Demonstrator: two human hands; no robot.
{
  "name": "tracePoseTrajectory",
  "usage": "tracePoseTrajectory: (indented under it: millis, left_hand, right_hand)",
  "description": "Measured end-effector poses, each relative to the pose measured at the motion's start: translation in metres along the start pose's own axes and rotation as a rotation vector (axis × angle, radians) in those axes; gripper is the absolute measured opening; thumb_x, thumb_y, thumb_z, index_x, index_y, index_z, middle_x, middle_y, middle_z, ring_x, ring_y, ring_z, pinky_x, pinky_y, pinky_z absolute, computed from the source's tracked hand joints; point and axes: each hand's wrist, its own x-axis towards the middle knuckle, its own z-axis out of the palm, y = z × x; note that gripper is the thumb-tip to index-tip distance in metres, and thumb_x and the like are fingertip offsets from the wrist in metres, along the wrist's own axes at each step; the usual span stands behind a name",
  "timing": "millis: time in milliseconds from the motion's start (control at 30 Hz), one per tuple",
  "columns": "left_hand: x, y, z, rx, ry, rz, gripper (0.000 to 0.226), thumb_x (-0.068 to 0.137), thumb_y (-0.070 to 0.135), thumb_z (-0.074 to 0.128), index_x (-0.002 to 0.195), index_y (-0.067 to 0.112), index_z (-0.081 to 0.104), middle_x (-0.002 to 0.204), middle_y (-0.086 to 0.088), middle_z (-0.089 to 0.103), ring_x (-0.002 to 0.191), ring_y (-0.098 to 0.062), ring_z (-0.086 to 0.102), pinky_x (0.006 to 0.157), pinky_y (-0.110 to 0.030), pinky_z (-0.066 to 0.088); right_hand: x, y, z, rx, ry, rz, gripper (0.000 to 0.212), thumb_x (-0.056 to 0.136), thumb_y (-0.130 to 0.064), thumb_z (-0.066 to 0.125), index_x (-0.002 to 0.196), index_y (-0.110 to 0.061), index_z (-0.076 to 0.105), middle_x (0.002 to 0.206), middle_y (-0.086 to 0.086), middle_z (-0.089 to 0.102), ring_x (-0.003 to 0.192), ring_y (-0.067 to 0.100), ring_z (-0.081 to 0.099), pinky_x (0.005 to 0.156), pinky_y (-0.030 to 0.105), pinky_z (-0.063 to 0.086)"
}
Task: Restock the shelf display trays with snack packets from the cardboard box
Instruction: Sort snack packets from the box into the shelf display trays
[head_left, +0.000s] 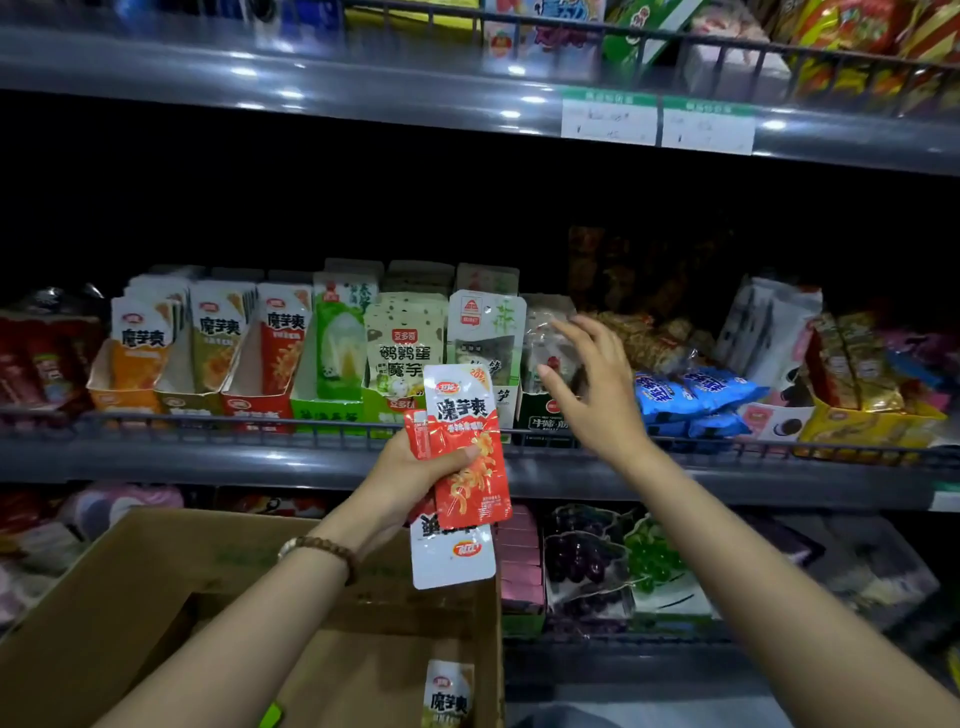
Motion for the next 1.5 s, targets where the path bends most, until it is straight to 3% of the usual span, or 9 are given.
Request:
tracePoseTrajectory:
  millis: [167, 300, 533, 733, 867, 967, 1200, 1400, 1500]
  left_hand:
    - [-0.027, 0.003, -0.014, 0.13, -0.113, 0.009, 0.032, 0.074, 0.007, 0.076, 0.101, 0.018, 0.061, 0.087, -0.001, 0.075, 0.079, -0.015, 0.072, 0.062, -0.023, 0.055]
    - [-0.046, 0.007, -0.034, 0.203, -0.083, -0.01, 0.028, 0.08, 0.022, 0.071, 0.106, 0.017, 0.061, 0.093, -0.004, 0.074, 0.086, -0.019, 0.071, 0.075, -0.03, 0.056]
    - [-0.056, 0.004, -0.101, -0.066, 0.454, 0.002, 0.032, 0.101, 0.034, 0.036, 0.091, 0.014, 0.058, 0.087, -0.006, 0.066, 0.076, -0.015, 0.063, 0.067, -0.027, 0.048]
    - [-0.075, -0.018, -0.135, -0.292, 0.74, -0.104, 0.03, 0.098, 0.018, 0.048, 0.124, 0.003, 0.053, 0.111, -0.015, 0.061, 0.092, -0.024, 0.058, 0.077, -0.036, 0.049]
    - [-0.095, -0.034, -0.144, -0.419, 0.634, -0.093, 0.028, 0.093, 0.006, 0.055, 0.121, 0.005, 0.05, 0.117, -0.02, 0.061, 0.103, -0.031, 0.063, 0.074, -0.032, 0.059]
    - [-0.109, -0.046, -0.146, -0.395, 0.407, -0.126, 0.038, 0.086, 0.0, 0.061, 0.119, 0.013, 0.049, 0.116, -0.02, 0.062, 0.104, -0.034, 0.063, 0.084, -0.041, 0.055]
    - [-0.124, -0.044, -0.169, 0.154, 0.109, -0.127, 0.062, 0.078, -0.003, 0.069, 0.124, 0.033, 0.049, 0.118, 0.0, 0.06, 0.101, -0.016, 0.063, 0.075, -0.029, 0.055]
    - [-0.132, -0.035, -0.155, 0.202, -0.061, -0.199, 0.051, 0.08, 0.055, 0.063, 0.124, 0.033, 0.048, 0.118, 0.005, 0.066, 0.103, -0.01, 0.065, 0.089, -0.028, 0.05]
    - [-0.136, -0.035, -0.146, 0.058, -0.139, -0.297, 0.037, 0.086, 0.053, 0.049, 0.112, 0.027, 0.058, 0.107, 0.002, 0.072, 0.102, -0.015, 0.067, 0.091, -0.03, 0.051]
  right_hand:
    - [-0.047, -0.059, 0.024, 0.733, -0.223, 0.422, 0.063, 0.081, -0.026, 0.071, 0.134, -0.025, 0.038, 0.127, -0.006, 0.052, 0.108, 0.007, 0.058, 0.082, 0.021, 0.053]
    - [-0.064, -0.084, 0.04, 0.869, -0.342, 0.558, 0.021, 0.085, -0.017, 0.068, 0.106, -0.015, 0.064, 0.095, -0.003, 0.071, 0.073, 0.005, 0.069, 0.059, 0.014, 0.052]
    - [-0.095, -0.104, 0.069, 1.092, -0.252, 0.86, 0.014, 0.09, -0.024, 0.059, 0.091, -0.011, 0.064, 0.085, 0.006, 0.072, 0.076, 0.016, 0.067, 0.075, 0.031, 0.053]
    - [-0.142, -0.145, 0.116, 1.339, -0.303, 1.236, 0.015, 0.088, -0.018, 0.061, 0.095, -0.004, 0.063, 0.072, 0.007, 0.072, 0.073, 0.018, 0.065, 0.07, 0.031, 0.05]
    - [-0.155, -0.168, 0.128, 1.466, -0.282, 1.379, 0.014, 0.09, -0.014, 0.059, 0.088, -0.001, 0.06, 0.08, 0.014, 0.069, 0.08, 0.024, 0.062, 0.082, 0.039, 0.049]
    - [-0.155, -0.172, 0.136, 1.468, -0.301, 1.344, 0.02, 0.093, -0.017, 0.055, 0.103, 0.0, 0.06, 0.085, 0.014, 0.071, 0.077, 0.023, 0.067, 0.069, 0.036, 0.055]
    - [-0.149, -0.174, 0.135, 1.277, -0.301, 1.138, 0.024, 0.088, -0.02, 0.062, 0.11, -0.01, 0.062, 0.096, 0.013, 0.073, 0.08, 0.024, 0.069, 0.075, 0.038, 0.054]
    - [-0.145, -0.192, 0.137, 1.227, -0.334, 0.968, 0.028, 0.09, -0.021, 0.06, 0.115, -0.008, 0.061, 0.102, 0.016, 0.071, 0.08, 0.024, 0.069, 0.072, 0.034, 0.057]
    - [-0.143, -0.202, 0.139, 1.213, -0.314, 0.908, 0.027, 0.091, -0.02, 0.058, 0.114, -0.008, 0.061, 0.097, 0.011, 0.072, 0.076, 0.019, 0.07, 0.063, 0.026, 0.056]
